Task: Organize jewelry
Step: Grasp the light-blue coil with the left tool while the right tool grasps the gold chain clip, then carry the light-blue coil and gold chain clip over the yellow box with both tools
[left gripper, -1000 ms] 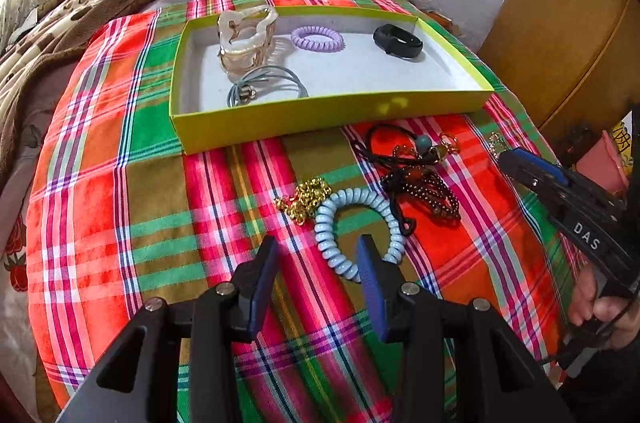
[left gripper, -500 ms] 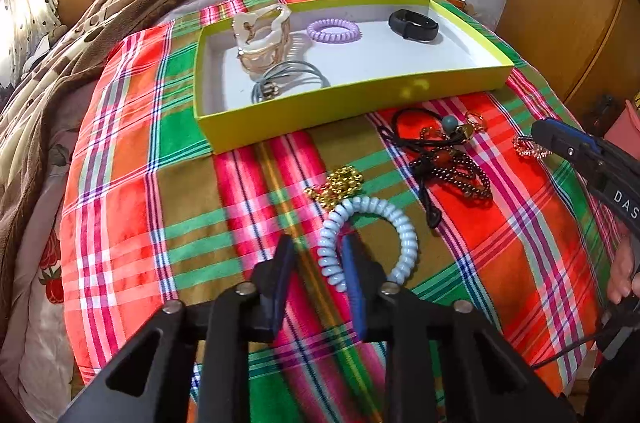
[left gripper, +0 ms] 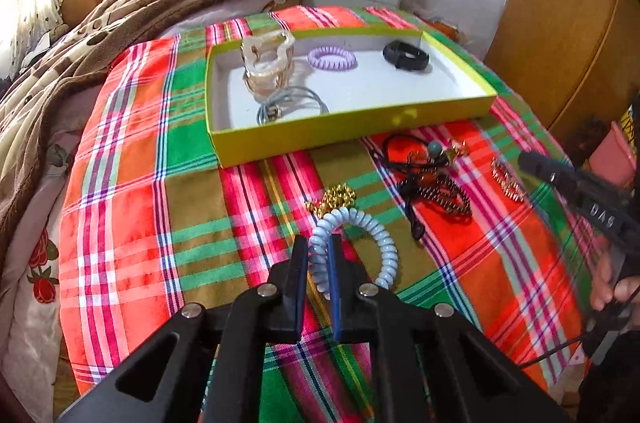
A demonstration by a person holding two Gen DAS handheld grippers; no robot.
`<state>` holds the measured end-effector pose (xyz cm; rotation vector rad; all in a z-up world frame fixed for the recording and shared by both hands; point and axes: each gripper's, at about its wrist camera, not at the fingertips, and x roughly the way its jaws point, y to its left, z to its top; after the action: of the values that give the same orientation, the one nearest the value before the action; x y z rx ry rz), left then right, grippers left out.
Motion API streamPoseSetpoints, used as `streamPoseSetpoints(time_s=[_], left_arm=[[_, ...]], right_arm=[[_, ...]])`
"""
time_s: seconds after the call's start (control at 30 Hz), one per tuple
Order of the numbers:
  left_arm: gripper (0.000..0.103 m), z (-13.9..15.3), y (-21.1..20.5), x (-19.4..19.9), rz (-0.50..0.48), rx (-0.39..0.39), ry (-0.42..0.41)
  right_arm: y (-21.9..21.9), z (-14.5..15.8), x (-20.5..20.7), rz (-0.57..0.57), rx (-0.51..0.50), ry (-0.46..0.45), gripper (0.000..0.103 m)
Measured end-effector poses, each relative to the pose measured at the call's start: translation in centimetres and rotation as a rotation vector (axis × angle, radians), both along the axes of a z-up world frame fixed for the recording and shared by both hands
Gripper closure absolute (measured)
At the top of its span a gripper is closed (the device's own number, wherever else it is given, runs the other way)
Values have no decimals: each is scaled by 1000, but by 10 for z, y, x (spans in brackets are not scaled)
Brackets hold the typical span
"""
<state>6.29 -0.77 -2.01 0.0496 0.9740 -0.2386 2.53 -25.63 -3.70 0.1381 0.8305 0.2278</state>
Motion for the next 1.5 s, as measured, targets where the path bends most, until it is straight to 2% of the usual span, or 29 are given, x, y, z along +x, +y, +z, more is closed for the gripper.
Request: streamPoseSetpoints(time_s=[0.13, 0.33, 0.53, 0.7, 1.13, 1.5], left_arm=[[93, 2, 0, -1, -2, -10, -5], [93, -3, 0, -1, -2, -11, 10], [93, 7, 4, -3, 12, -18, -12], [93, 18, 6, -4, 9, -32, -43], [93, 36, 5, 7, -8, -60, -73], [93, 53, -3, 51, -12, -91, -96]], right_arm=[[9, -8, 3, 18, -45, 32, 85], [11, -11, 2, 12, -84, 24, 86], [12, -9, -2, 19, -103, 13, 99], [12, -6, -3, 17, -96, 8, 99], [7, 22, 1, -3, -86, -49, 99], [9, 49, 32, -6, -67, -96, 99]])
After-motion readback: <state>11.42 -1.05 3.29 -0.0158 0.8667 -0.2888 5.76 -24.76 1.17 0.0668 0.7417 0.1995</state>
